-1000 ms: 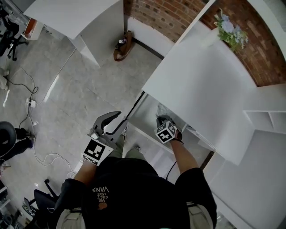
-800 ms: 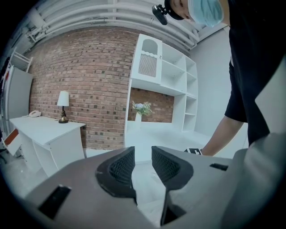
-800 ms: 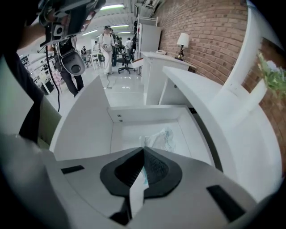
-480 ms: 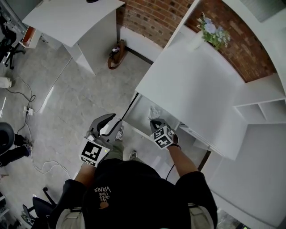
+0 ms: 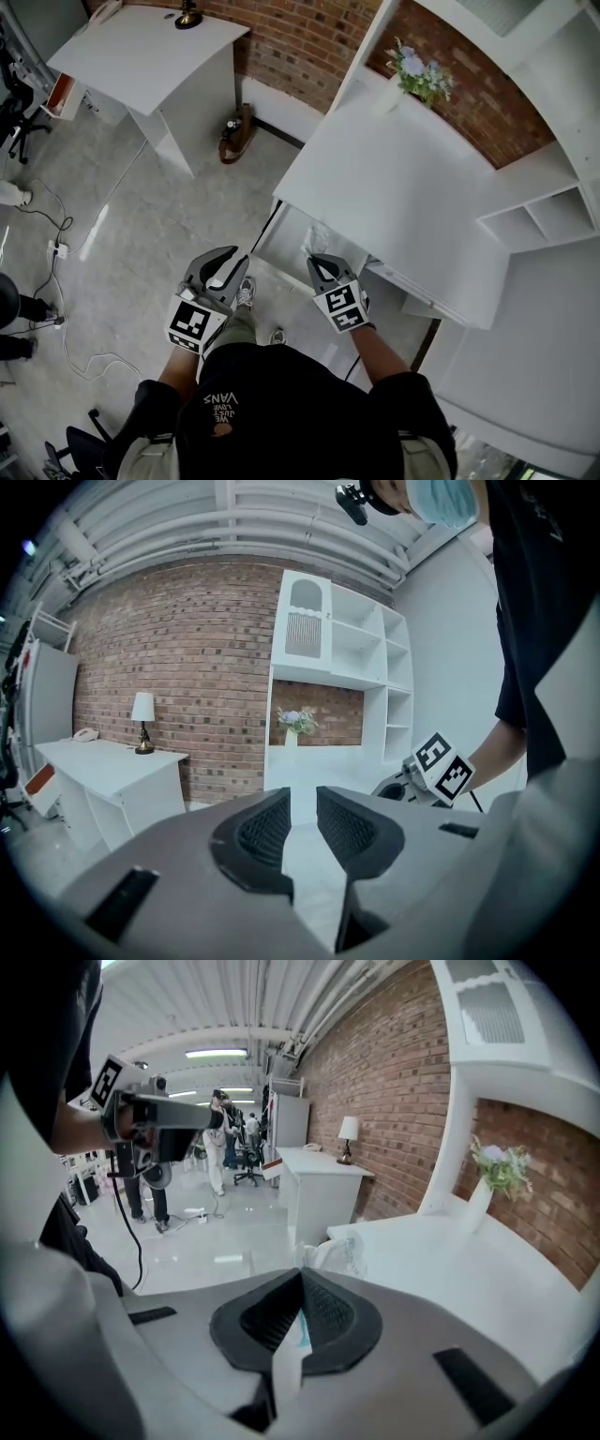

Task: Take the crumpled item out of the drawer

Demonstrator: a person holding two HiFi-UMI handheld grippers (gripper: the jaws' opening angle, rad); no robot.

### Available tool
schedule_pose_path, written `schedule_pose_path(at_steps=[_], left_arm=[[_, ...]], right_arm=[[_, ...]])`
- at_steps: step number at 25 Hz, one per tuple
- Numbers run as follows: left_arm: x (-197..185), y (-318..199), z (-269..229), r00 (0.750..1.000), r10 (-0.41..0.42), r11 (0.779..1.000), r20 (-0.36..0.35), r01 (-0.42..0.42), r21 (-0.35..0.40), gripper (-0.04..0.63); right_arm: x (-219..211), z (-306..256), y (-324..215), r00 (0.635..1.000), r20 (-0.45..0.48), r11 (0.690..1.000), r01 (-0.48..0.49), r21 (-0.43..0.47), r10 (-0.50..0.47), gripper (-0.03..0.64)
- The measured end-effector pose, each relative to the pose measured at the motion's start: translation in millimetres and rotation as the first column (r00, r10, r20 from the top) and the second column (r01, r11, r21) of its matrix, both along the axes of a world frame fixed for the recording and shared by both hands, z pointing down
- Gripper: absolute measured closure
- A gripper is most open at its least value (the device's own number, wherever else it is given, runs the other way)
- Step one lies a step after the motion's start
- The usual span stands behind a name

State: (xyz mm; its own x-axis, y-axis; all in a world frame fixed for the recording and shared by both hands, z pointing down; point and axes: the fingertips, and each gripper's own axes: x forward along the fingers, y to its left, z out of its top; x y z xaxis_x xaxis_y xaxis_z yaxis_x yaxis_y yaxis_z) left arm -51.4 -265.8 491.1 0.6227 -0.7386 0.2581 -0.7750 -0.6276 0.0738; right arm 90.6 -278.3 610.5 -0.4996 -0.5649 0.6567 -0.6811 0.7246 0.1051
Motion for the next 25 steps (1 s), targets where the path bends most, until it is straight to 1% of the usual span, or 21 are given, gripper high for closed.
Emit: schedule_pose_path(at_steps=[6,11,16,25], left_arm=[[12.5,15.9,-13.5,1.000,0.003,0.999,0.008,-0.004,0.033,0.550],[20.7,30.1,-27.1,1.000,0.010,0.998,0.007,-0.011,0.066,0.584],[30.2,47.6,-41.1,1.000,0.017,0.995,0.013,-0.018,0.095,0.589],[48.9,84.4,-67.1,1.000,0.022,0.989,0.020,-0.024,0.144,0.589]], right_arm=[[10.7,-59.8,18.2,0.990,0.131,0.993,-0.073,0.094,0.060,0.615],[20.0,-113.4,33.4,0.971,0.221,0.977,-0.128,0.173,0.089,0.615],[36.5,-159.9,51.2,0.945,0.308,0.953,-0.190,0.236,0.112,0.615],[73.2,-223.5,93.1,0.905,0.408,0.912,-0.259,0.317,0.116,0.615]])
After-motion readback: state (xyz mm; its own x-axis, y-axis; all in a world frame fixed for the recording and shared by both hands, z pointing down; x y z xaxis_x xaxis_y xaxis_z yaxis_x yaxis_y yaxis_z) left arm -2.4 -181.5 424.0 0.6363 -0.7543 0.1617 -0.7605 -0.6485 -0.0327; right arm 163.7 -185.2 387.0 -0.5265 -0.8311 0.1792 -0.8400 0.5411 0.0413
